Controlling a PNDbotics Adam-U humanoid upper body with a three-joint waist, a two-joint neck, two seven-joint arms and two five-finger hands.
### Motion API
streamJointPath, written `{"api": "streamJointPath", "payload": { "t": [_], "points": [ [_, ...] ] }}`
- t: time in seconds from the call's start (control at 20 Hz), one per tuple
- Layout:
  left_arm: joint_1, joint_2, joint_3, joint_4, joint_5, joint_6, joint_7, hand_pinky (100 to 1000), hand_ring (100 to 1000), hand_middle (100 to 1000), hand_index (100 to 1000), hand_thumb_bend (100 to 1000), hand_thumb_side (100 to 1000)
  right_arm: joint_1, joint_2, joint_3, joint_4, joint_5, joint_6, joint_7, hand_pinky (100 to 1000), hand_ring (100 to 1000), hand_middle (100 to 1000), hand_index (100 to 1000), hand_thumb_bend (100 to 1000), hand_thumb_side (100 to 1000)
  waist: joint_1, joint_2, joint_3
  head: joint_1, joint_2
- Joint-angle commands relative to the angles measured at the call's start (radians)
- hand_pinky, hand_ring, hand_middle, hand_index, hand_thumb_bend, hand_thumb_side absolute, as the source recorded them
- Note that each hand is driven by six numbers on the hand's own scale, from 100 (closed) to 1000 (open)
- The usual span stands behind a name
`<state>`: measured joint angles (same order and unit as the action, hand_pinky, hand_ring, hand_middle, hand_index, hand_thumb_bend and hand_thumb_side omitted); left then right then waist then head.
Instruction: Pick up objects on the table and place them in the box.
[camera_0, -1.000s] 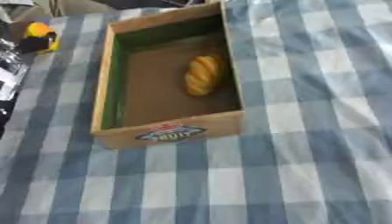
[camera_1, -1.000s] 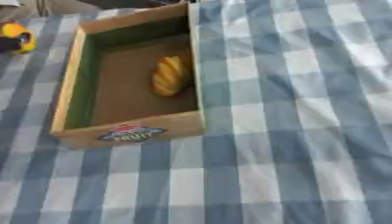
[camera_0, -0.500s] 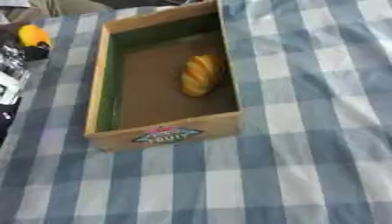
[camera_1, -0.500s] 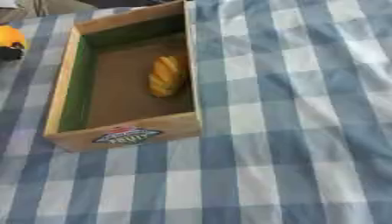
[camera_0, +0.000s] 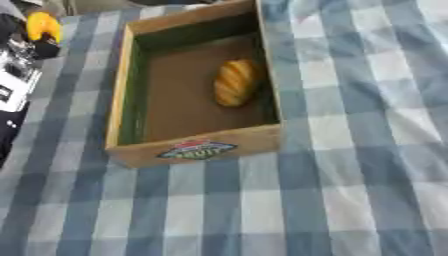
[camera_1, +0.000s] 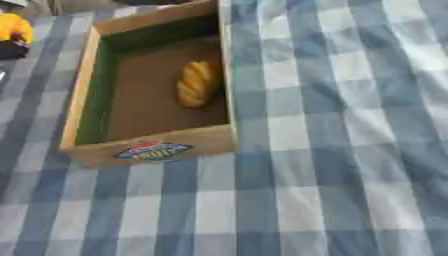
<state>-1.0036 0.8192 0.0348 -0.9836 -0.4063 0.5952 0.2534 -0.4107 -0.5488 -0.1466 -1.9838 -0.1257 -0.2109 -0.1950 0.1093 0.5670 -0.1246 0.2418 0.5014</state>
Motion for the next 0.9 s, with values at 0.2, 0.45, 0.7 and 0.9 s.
{"api": "streamJointPath", "payload": {
  "t": [0.2, 0.45, 0.7, 0.9],
  "points": [
    [-0.015, 0.018, -0.099, -0.27, -0.104, -0.043, -0.109, 753, 625, 488, 591, 100, 100, 0.009, -0.017, -0.008, -0.016, -0.012, -0.001, -0.008, 811, 858, 634, 816, 124, 481, -0.025, -0.073, 0.04, -0.048, 0.049],
    [-0.012, -0.058, -0.204, -0.565, -0.187, -0.078, -0.252, 749, 619, 491, 594, 100, 100, 0.019, -0.013, -0.005, -0.016, -0.02, 0.003, -0.008, 811, 856, 638, 817, 128, 473, -0.049, -0.124, 0.088, -0.097, 0.09],
    [0.019, -0.177, -0.29, -0.795, -0.24, -0.113, -0.372, 743, 614, 491, 595, 100, 100, 0.03, -0.004, -0.012, -0.016, -0.027, 0.004, -0.016, 812, 855, 641, 817, 132, 464, -0.067, -0.165, 0.117, -0.127, 0.117],
    [0.072, -0.278, -0.341, -0.912, -0.267, -0.134, -0.447, 735, 609, 490, 592, 100, 101, 0.039, -0.003, -0.024, -0.016, -0.027, 0.0, -0.033, 812, 854, 643, 818, 137, 457, -0.078, -0.185, 0.138, -0.155, 0.135]
  ]
}}
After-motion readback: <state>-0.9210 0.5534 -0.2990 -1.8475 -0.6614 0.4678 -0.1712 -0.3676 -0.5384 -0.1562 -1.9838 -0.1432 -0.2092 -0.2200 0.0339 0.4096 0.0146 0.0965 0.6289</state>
